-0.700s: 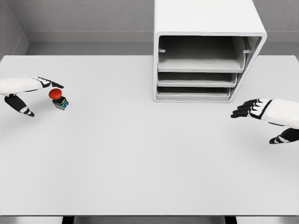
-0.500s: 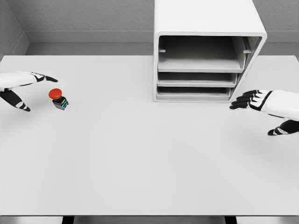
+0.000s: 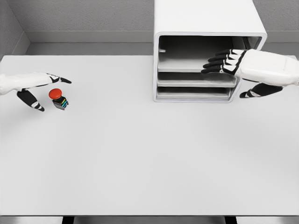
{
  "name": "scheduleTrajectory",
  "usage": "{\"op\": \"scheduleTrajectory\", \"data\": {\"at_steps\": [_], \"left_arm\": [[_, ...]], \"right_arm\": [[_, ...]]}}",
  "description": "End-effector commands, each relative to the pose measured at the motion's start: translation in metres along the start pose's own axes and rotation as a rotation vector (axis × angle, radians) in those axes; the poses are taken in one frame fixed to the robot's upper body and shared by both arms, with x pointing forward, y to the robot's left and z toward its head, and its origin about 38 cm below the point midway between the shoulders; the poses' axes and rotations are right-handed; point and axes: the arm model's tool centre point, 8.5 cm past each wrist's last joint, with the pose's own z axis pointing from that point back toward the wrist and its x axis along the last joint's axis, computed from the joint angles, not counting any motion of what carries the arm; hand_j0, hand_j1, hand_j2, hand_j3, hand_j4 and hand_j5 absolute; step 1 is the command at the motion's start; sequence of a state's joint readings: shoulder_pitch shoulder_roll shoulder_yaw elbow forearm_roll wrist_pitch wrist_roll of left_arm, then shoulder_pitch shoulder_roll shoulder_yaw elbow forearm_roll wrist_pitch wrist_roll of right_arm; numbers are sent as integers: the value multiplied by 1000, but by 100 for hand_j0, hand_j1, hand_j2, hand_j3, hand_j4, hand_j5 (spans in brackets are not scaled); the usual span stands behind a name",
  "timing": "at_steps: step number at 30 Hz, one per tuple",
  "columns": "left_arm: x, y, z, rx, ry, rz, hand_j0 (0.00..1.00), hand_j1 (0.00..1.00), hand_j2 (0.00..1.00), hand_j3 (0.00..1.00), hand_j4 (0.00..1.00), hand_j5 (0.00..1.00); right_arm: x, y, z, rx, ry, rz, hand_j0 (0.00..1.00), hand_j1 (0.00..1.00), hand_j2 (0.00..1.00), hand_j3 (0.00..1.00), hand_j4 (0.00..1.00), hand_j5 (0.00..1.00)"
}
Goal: Slide open multi-storey tabletop storage cabinets and put open load switch and slide close multi-storey tabletop storage cabinets
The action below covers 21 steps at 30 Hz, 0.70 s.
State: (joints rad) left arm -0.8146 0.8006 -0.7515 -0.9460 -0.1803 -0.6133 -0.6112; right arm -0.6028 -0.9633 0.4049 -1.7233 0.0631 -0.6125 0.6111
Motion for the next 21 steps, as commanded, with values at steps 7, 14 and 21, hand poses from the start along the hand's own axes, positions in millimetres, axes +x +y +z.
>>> {"op": "scheduleTrajectory", "data": {"at_steps": [7,14,21], "left_arm": [[6,-4,-12,-13,-13,-9,93,93,93,93,93,93],[8,-6,-16,-23,-14,-18,75,75,75,75,75,75],[10,-6,-17,-29,-15,-29,71,71,71,71,71,71]], "right_arm": [[-12,25,-39,28,-36,-75,100,100,100,100,100,100],[-27,35,-55,55,-26,-113,100,100,100,100,100,100],[-46,43,-51,58,25,-158,100,100,100,100,100,100]]}}
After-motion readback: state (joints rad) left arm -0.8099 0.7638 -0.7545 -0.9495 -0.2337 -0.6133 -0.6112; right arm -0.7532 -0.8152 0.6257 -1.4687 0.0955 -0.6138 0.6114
